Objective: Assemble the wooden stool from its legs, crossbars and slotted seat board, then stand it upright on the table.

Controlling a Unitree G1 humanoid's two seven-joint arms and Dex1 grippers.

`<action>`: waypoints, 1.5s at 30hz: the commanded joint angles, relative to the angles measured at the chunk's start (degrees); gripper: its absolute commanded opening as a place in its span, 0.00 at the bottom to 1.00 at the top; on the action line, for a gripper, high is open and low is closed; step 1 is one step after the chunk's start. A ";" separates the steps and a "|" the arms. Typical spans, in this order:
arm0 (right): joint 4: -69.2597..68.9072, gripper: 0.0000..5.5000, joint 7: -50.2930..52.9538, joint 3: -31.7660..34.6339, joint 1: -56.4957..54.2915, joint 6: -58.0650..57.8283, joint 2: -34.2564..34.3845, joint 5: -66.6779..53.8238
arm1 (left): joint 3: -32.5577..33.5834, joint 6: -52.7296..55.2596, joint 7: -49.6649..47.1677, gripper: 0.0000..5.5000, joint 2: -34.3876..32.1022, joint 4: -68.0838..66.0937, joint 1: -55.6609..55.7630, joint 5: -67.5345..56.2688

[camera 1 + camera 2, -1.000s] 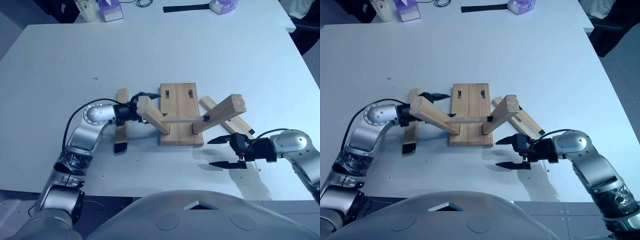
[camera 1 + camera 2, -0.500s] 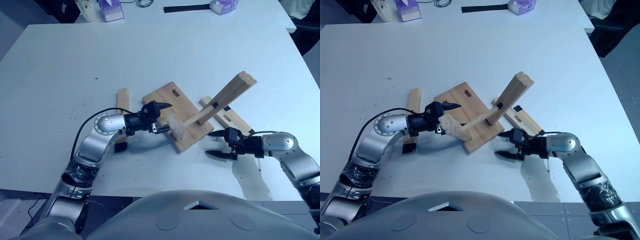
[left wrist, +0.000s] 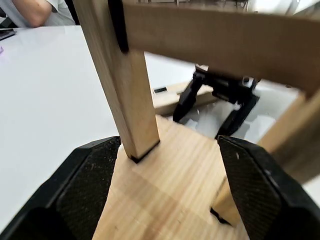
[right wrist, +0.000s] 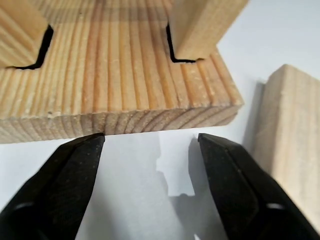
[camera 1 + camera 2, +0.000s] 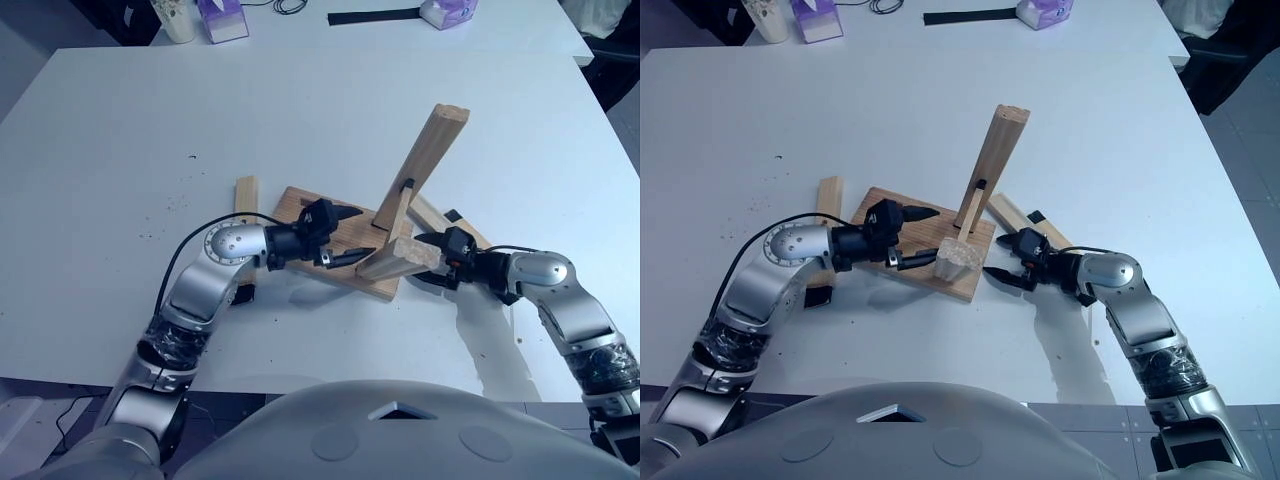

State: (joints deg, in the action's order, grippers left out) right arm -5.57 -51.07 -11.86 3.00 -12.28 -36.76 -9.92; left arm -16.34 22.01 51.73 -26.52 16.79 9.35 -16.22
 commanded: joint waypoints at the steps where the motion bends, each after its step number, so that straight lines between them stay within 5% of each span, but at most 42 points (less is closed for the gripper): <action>1: -3.17 0.62 -1.25 2.29 1.88 -0.71 -2.59 -0.84 | 3.57 0.51 2.71 0.65 -3.28 -2.65 5.08 -1.35; 6: -9.34 0.62 -5.81 4.37 6.11 -1.93 -8.13 -2.54 | 6.11 -7.28 8.66 0.65 -8.49 -16.62 13.08 1.65; 11: -17.74 0.62 -13.17 3.65 11.09 -4.95 -13.83 -6.69 | 4.43 -21.67 4.59 0.65 -3.01 -38.59 24.49 9.07; 17: -20.93 0.62 -14.13 -2.68 11.14 -8.58 -12.22 -6.98 | 1.05 -39.43 -4.00 0.65 8.14 -65.35 37.10 18.21; 21: -18.89 0.62 -9.71 -5.66 8.46 -9.12 -8.12 -4.50 | -4.85 -52.32 -7.59 0.65 7.49 -75.61 39.27 28.57; 29: -17.80 0.62 -3.09 -6.43 9.62 -9.04 -3.84 -2.19 | -6.58 -65.16 0.02 0.65 0.23 -78.37 33.58 31.16; 45: -11.19 0.62 10.51 -4.12 1.67 -3.36 4.40 5.58 | -3.18 -60.17 6.34 0.65 1.09 -75.78 31.98 25.79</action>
State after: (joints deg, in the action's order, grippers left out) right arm -17.72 -42.79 -16.51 6.84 -18.07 -33.17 -6.38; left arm -19.16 -39.00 56.30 -24.66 -59.16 43.51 8.82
